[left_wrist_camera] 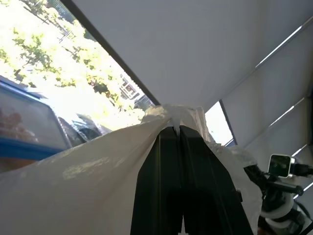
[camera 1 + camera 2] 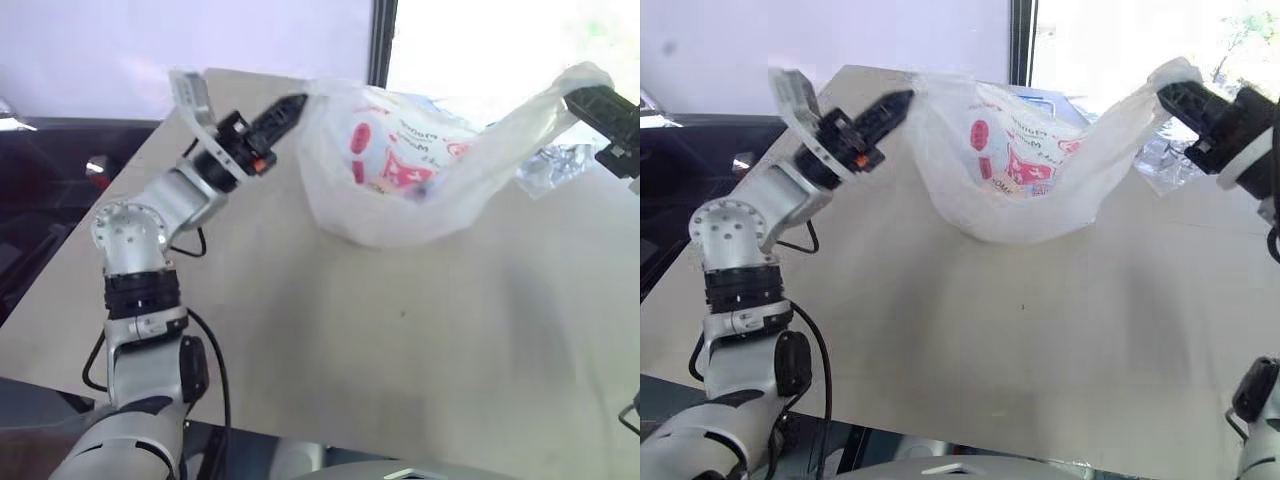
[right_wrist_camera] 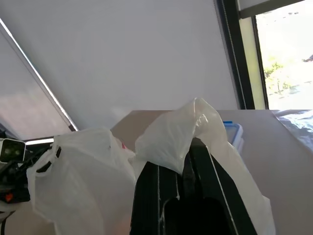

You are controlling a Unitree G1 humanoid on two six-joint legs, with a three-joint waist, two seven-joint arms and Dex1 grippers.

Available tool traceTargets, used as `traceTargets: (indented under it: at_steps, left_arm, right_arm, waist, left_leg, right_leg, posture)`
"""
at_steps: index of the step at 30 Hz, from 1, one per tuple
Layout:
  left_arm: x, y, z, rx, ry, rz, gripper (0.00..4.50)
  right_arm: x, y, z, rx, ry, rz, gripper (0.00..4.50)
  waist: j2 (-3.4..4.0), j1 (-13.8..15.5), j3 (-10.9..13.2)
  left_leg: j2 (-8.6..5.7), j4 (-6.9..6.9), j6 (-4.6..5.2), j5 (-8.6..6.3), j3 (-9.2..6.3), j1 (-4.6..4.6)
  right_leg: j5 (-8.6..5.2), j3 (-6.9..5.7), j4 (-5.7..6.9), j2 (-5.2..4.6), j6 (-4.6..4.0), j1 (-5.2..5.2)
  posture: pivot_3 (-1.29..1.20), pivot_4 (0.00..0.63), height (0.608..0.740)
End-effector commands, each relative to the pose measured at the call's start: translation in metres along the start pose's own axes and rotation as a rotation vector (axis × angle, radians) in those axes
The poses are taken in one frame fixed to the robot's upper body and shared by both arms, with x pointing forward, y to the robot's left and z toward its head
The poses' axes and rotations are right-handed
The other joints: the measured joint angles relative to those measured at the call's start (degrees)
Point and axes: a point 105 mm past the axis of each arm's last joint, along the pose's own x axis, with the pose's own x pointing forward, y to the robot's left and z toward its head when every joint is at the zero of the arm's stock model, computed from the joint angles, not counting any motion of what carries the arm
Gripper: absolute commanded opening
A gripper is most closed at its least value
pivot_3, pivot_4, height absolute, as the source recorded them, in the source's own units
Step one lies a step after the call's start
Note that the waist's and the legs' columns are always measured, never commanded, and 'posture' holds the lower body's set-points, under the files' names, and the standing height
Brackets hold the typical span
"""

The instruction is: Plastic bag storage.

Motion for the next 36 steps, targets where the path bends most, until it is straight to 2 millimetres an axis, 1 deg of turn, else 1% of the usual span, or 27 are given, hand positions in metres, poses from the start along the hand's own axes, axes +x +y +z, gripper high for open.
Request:
traceTargets:
  at_steps: [1, 3, 4, 6, 7, 9, 11, 12, 15, 16, 17, 18, 19, 20, 21, 22, 23, 25, 26, 29, 32, 34, 36]
  left_arm:
    - [-0.007, 0.003, -0.010, 0.112, 0.033, 0.041, 0.03]
    - [-0.015, 0.018, -0.018, 0.152, 0.047, 0.128, 0.03]
    - [-0.018, 0.022, -0.022, 0.171, 0.050, 0.150, 0.03]
    - [-0.027, 0.024, -0.030, 0.199, 0.063, 0.177, 0.03]
    - [-0.031, 0.024, -0.032, 0.210, 0.064, 0.183, 0.03]
    - [-0.040, 0.020, -0.037, 0.245, 0.064, 0.186, 0.03]
    - [-0.050, 0.015, -0.043, 0.266, 0.091, 0.175, 0.00]
    - [-0.056, 0.015, -0.045, 0.278, 0.102, 0.176, 0.00]
    - [-0.072, 0.010, -0.048, 0.322, 0.115, 0.151, 0.00]
    - [-0.077, 0.012, -0.048, 0.343, 0.119, 0.161, 0.26]
    - [-0.082, 0.009, -0.049, 0.346, 0.117, 0.142, 0.53]
    - [-0.086, 0.009, -0.050, 0.377, 0.125, 0.143, 0.74]
    - [-0.090, 0.010, -0.052, 0.403, 0.133, 0.155, 1.04]
    - [-0.093, 0.011, -0.054, 0.431, 0.136, 0.174, 1.42]
    - [-0.095, 0.012, -0.056, 0.463, 0.145, 0.195, 1.96]
    - [-0.096, 0.012, -0.058, 0.481, 0.149, 0.205, 2.30]
    - [-0.100, 0.010, -0.065, 0.500, 0.177, 0.195, 2.84]
    - [-0.116, 0.013, -0.080, 0.554, 0.245, 0.229, 3.79]
    - [-0.123, 0.015, -0.087, 0.576, 0.278, 0.248, 4.14]
    - [-0.139, 0.016, -0.103, 0.577, 0.351, 0.264, 4.14]
    - [-0.148, 0.014, -0.113, 0.581, 0.389, 0.263, 4.14]
    - [-0.155, 0.016, -0.116, 0.581, 0.400, 0.281, 4.14]
    - [-0.160, 0.017, -0.114, 0.578, 0.397, 0.296, 4.14]
  right_arm:
    - [-0.010, -0.009, -0.025, -0.133, 0.088, -0.067, 0.00]
    - [-0.015, -0.017, -0.048, -0.166, 0.152, -0.103, 0.00]
    - [-0.019, -0.016, -0.057, -0.189, 0.180, -0.095, 0.00]
    - [-0.027, -0.011, -0.078, -0.215, 0.250, -0.048, 0.00]
    - [-0.031, -0.009, -0.085, -0.241, 0.276, -0.027, 0.00]
    - [-0.041, -0.012, -0.094, -0.300, 0.314, -0.025, 0.00]
    - [-0.049, -0.013, -0.097, -0.338, 0.324, -0.014, 0.55]
    - [-0.053, -0.010, -0.101, -0.351, 0.334, 0.015, 0.85]
    - [-0.064, -0.004, -0.109, -0.371, 0.365, 0.071, 2.15]
    - [-0.070, -0.004, -0.114, -0.382, 0.392, 0.083, 2.63]
    - [-0.075, -0.004, -0.119, -0.393, 0.420, 0.093, 2.65]
    - [-0.082, -0.005, -0.123, -0.409, 0.447, 0.100, 2.94]
    - [-0.086, -0.005, -0.126, -0.420, 0.463, 0.106, 3.22]
    - [-0.091, -0.002, -0.129, -0.417, 0.472, 0.128, 3.40]
    - [-0.095, 0.000, -0.130, -0.413, 0.473, 0.144, 3.95]
    - [-0.097, 0.001, -0.131, -0.410, 0.472, 0.156, 4.31]
    - [-0.101, 0.001, -0.130, -0.415, 0.469, 0.155, 4.50]
    - [-0.111, -0.005, -0.131, -0.448, 0.490, 0.137, 4.50]
    - [-0.116, -0.007, -0.132, -0.461, 0.502, 0.131, 4.50]
    - [-0.129, -0.016, -0.134, -0.471, 0.532, 0.109, 4.50]
    - [-0.135, -0.026, -0.135, -0.523, 0.542, 0.079, 4.50]
    - [-0.134, -0.030, -0.135, -0.559, 0.536, 0.065, 4.50]
    - [-0.133, -0.031, -0.136, -0.586, 0.537, 0.062, 4.50]
  waist:
    - [0.00, -0.06, 0.00]
    - [0.01, -0.12, 0.00]
    - [0.03, -0.22, 0.01]
    - [0.02, -0.24, 0.00]
    - [0.02, -0.18, 0.00]
    - [0.02, -0.13, 0.00]
    - [0.01, -0.12, 0.00]
    - [0.01, -0.12, 0.00]
    - [0.02, -0.15, 0.00]
    - [0.02, -0.12, -0.01]
    - [0.02, -0.10, -0.01]
    - [0.03, -0.03, -0.01]
    - [0.02, 0.03, -0.02]
    - [0.01, 0.04, -0.03]
    - [0.01, 0.03, -0.03]
    - [0.00, 0.03, -0.03]
    - [0.00, 0.00, -0.04]
    - [0.02, -0.10, -0.05]
    - [0.05, -0.13, -0.06]
    - [0.05, -0.05, -0.07]
    - [0.03, 0.06, -0.09]
    - [0.04, 0.04, -0.10]
    - [0.07, -0.01, -0.12]
  left_leg:
    - [0.00, 0.00, 0.00, 0.00, 0.01, 0.00]
    - [0.00, 0.00, 0.00, 0.00, 0.02, 0.04]
    - [0.00, 0.00, 0.00, 0.00, 0.04, 0.07]
    - [0.01, 0.00, 0.00, 0.00, 0.07, 0.08]
    - [0.05, 0.00, 0.00, 0.00, 0.06, 0.11]
    - [0.05, 0.00, 0.00, 0.00, 0.02, 0.11]
    - [0.04, 0.00, 0.00, 0.00, 0.02, 0.10]
    - [0.04, 0.01, 0.00, 0.00, 0.02, 0.10]
    - [0.05, 0.01, 0.00, 0.00, 0.01, 0.14]
    - [0.05, 0.01, 0.00, 0.00, -0.01, 0.15]
    - [0.05, 0.01, 0.00, 0.00, -0.05, 0.19]
    - [0.05, 0.02, 0.00, -0.01, -0.08, 0.22]
    - [0.03, 0.01, 0.00, -0.01, -0.09, 0.20]
    - [0.02, 0.02, 0.01, -0.01, -0.11, 0.20]
    - [0.02, 0.02, 0.01, -0.02, -0.10, 0.25]
    - [0.02, 0.02, 0.01, -0.02, -0.11, 0.23]
    - [0.01, 0.02, 0.02, -0.02, -0.11, 0.24]
    - [0.03, 0.03, 0.02, -0.02, -0.10, 0.26]
    - [0.03, 0.02, 0.02, -0.03, -0.08, 0.28]
    - [0.05, -0.01, 0.02, -0.04, -0.09, 0.29]
    - [0.06, 0.00, 0.23, -0.16, -0.09, 0.31]
    - [0.06, 0.01, 0.26, -0.18, -0.08, 0.33]
    - [0.07, 0.02, 0.27, -0.18, -0.06, 0.36]
  right_leg:
    - [-0.01, 0.01, 0.00, -0.01, 0.01, 0.00]
    - [-0.01, 0.05, 0.02, 0.00, 0.02, 0.02]
    - [-0.02, 0.08, 0.04, 0.01, 0.02, 0.02]
    - [-0.02, 0.13, 0.08, 0.04, 0.02, -0.01]
    - [-0.02, 0.13, 0.09, 0.07, 0.03, 0.01]
    - [-0.02, 0.12, 0.08, 0.08, 0.02, 0.02]
    - [-0.02, 0.12, 0.05, 0.06, 0.03, 0.04]
    - [-0.02, 0.12, 0.04, 0.06, 0.03, 0.05]
    - [-0.03, 0.12, 0.05, 0.07, 0.03, 0.07]
    - [-0.04, 0.09, 0.05, 0.08, 0.03, 0.08]
    - [-0.04, 0.07, 0.05, 0.09, 0.03, 0.14]
    - [-0.05, 0.05, 0.05, 0.09, 0.03, 0.19]
    - [-0.05, 0.04, 0.04, 0.08, 0.04, 0.19]
    - [-0.06, 0.02, 0.02, 0.07, 0.04, 0.22]
    - [-0.06, 0.02, 0.00, 0.06, 0.04, 0.27]
    - [-0.06, 0.03, -0.01, 0.05, 0.04, 0.27]
    - [-0.06, 0.03, -0.01, 0.05, 0.05, 0.27]
    - [-0.06, 0.04, 0.00, 0.05, 0.04, 0.27]
    - [-0.07, 0.06, 0.00, 0.06, 0.04, 0.28]
    - [-0.08, 0.06, 0.00, 0.07, 0.02, 0.27]
    - [-0.18, 0.05, -0.01, 0.03, 0.16, 0.28]
    - [-0.22, 0.05, 0.00, 0.00, 0.11, 0.28]
    - [-0.25, 0.06, 0.01, -0.01, 0.07, 0.29]
  posture:
    - [0.00, 0.150, 0.740]
    - [0.00, 0.150, 0.740]
    - [0.00, 0.150, 0.740]
    - [0.00, 0.150, 0.740]
    - [0.00, 0.150, 0.740]
    - [0.00, 0.150, 0.740]
    - [0.00, 0.150, 0.740]
    - [0.00, 0.150, 0.740]
    - [0.00, 0.150, 0.740]
    - [0.00, 0.150, 0.740]
    - [0.00, 0.150, 0.740]
    - [0.00, 0.150, 0.740]
    - [0.00, 0.150, 0.740]
    - [0.00, 0.150, 0.740]
    - [0.00, 0.150, 0.740]
    - [0.00, 0.150, 0.740]
    - [0.00, 0.150, 0.740]
    - [0.00, 0.150, 0.740]
    - [0.00, 0.150, 0.740]
    - [0.00, 0.150, 0.740]
    - [0.00, 0.150, 0.740]
    - [0.00, 0.150, 0.740]
    - [0.00, 0.150, 0.740]
